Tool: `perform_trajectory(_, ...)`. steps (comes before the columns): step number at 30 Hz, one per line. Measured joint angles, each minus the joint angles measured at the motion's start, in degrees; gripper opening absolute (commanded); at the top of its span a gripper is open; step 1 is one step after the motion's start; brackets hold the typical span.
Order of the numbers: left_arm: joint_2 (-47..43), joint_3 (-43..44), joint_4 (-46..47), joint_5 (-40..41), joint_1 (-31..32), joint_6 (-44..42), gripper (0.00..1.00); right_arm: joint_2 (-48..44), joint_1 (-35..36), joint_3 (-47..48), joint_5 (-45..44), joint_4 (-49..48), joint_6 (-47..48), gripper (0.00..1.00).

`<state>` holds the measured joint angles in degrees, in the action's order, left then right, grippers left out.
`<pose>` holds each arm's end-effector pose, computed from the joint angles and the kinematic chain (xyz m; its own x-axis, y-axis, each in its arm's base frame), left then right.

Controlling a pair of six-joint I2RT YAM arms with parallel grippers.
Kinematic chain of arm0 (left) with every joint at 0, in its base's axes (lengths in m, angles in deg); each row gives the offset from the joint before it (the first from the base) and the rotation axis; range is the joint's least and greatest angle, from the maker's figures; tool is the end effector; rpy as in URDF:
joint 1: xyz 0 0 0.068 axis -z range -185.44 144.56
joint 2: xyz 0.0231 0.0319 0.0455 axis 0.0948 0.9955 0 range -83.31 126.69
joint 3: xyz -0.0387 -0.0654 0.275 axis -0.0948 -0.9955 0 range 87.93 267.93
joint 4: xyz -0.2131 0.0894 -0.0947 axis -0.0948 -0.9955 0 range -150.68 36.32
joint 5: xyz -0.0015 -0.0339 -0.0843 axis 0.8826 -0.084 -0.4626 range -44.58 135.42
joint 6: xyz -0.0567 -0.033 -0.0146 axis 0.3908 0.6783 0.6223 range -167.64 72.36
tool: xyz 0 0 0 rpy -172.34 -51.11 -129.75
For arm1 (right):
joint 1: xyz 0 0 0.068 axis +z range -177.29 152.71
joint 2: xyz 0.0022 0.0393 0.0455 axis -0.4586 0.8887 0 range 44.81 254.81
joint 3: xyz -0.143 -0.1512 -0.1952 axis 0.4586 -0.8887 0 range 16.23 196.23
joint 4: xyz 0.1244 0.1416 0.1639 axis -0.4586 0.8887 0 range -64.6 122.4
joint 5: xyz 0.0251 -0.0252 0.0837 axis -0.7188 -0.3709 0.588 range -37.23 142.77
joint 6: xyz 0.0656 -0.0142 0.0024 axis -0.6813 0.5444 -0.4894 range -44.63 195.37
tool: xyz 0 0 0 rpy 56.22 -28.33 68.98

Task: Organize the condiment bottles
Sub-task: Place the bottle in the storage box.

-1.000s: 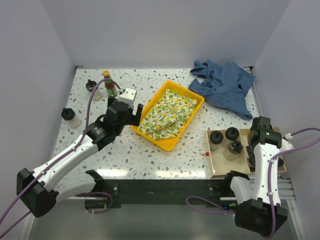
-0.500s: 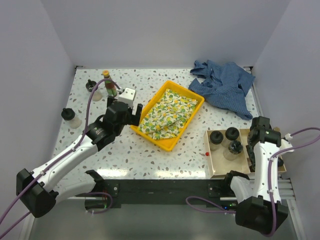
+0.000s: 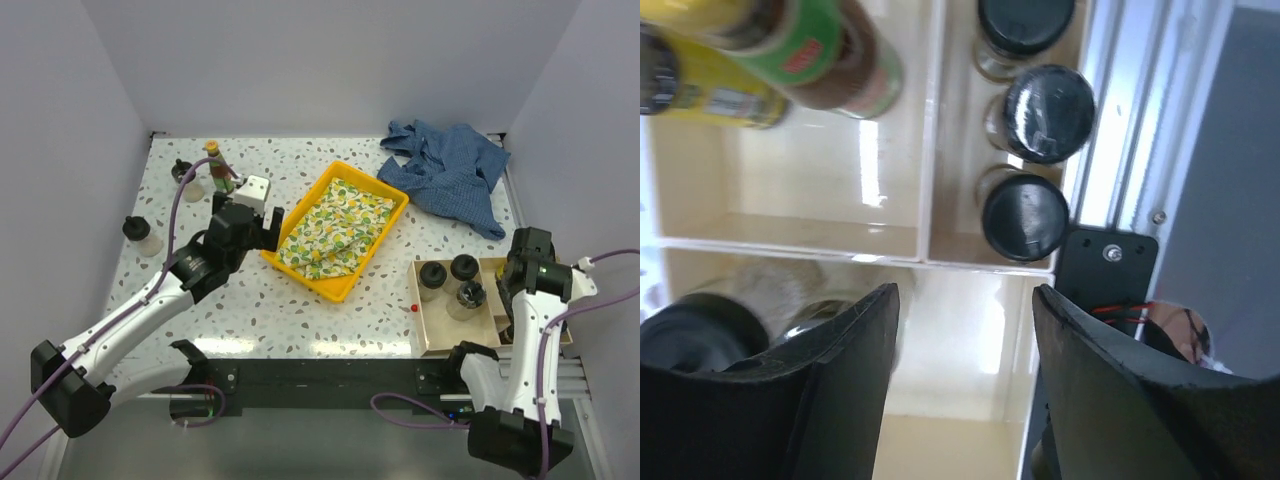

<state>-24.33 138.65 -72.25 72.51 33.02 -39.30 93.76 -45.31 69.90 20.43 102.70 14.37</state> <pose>0.1910 -0.1205 0.3218 -0.3839 0.1400 -0.9127 0.1818 0.9806 0.0739 0.0868 -0.0584 0.2874 -0.0782 0.8024 -0.5916 0.9941 0.1076 0.0144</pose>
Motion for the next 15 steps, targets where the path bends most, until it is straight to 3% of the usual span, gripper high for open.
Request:
perform_trajectory(7,-0.57,0.00,-0.02,0.15,0.00,-0.02,1.00,-1.77,-0.04,7.50,8.87,-3.28,6.93,0.78)
perform_trajectory(11,-1.09,0.00,-0.11,0.17,0.00,-0.02,1.00,0.24,0.20,7.91,23.63,-10.99,14.97,0.90)
perform_trajectory(12,-1.42,0.00,-0.15,0.17,0.00,-0.02,1.00,1.66,0.92,8.66,26.99,-12.57,17.14,0.98)
perform_trajectory(15,-2.62,0.00,-0.17,0.15,0.04,0.00,1.00,6.91,6.05,12.98,32.24,-17.09,23.39,0.99)
